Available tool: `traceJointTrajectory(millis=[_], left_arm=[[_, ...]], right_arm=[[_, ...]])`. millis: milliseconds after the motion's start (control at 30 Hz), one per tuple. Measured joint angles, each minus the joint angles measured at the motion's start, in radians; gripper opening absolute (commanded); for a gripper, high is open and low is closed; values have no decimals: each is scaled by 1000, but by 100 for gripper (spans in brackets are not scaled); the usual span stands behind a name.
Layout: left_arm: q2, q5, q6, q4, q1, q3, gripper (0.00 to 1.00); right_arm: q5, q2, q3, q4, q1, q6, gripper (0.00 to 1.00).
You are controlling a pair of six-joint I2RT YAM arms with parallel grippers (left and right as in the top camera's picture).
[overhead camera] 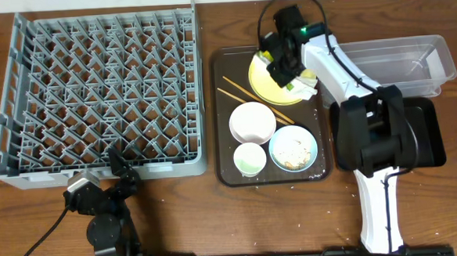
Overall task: Sort waste into correct bins and load items into the dishwasher
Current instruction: 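Carry the wrapper with right gripper and drop it into the clear bin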
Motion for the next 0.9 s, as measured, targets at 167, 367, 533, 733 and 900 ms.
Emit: traceJointTrajectory(millis=[167,367,533,733,900], left_arm=[[0,0,0,0,0,0,92],[0,0,0,0,0,0,92],[0,0,0,0,0,0,92],[0,0,0,0,0,0,92],[0,0,0,0,0,0,92]], right_arm=[[50,-116,16,0,-16,147,2],[252,-253,48,-32,-99,497,2],[325,-257,42,-50,-200,799,6],[352,-246,28,-131,-293,1192,16],[359,-234,26,-155,-334,1427,17]])
